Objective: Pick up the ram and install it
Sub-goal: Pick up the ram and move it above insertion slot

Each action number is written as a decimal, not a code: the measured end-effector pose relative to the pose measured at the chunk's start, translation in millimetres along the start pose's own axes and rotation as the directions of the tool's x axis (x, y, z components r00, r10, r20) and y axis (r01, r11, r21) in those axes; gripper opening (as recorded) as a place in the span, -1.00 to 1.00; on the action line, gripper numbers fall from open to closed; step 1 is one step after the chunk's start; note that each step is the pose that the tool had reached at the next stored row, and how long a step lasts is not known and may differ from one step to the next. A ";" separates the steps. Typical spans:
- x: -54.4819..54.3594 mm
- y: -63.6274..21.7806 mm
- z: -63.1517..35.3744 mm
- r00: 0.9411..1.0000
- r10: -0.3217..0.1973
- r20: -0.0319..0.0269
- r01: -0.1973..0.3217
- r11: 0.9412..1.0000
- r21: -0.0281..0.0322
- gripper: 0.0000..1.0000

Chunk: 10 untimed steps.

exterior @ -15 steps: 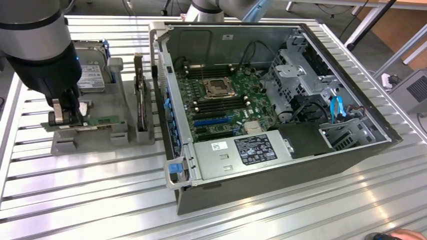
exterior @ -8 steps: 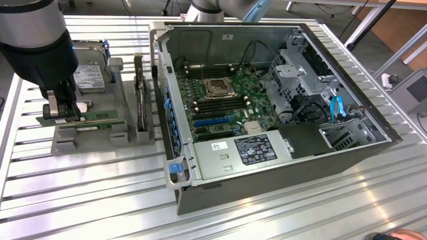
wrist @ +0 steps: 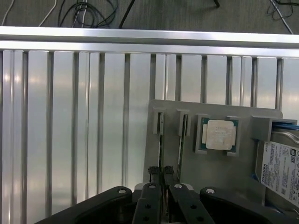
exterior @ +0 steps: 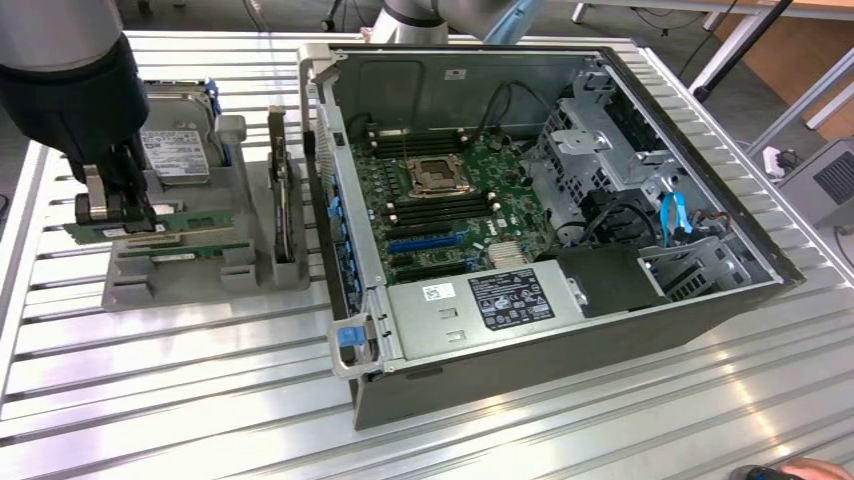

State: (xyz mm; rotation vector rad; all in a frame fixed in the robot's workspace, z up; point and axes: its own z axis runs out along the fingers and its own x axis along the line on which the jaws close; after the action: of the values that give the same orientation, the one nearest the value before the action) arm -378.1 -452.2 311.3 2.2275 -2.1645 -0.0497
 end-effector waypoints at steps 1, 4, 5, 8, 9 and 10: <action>0.0 0.1 -2.2 1.000 0.000 0.000 0.000 1.000 0.000 -0.73; -0.2 0.4 -8.8 1.000 0.000 0.000 0.000 1.000 0.000 -0.73; -0.2 0.5 -11.1 1.000 0.000 0.000 0.000 1.000 0.000 -0.73; -0.3 0.9 -20.0 1.000 0.000 0.000 0.000 1.000 0.000 -0.73; -0.4 1.1 -23.1 1.000 0.000 0.000 0.000 1.000 0.000 -0.73; -0.4 1.3 -27.9 1.000 0.000 0.000 0.000 1.000 0.000 -0.73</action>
State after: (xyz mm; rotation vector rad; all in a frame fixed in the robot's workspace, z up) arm -378.1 -451.8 339.2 2.2274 -2.1644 -0.0498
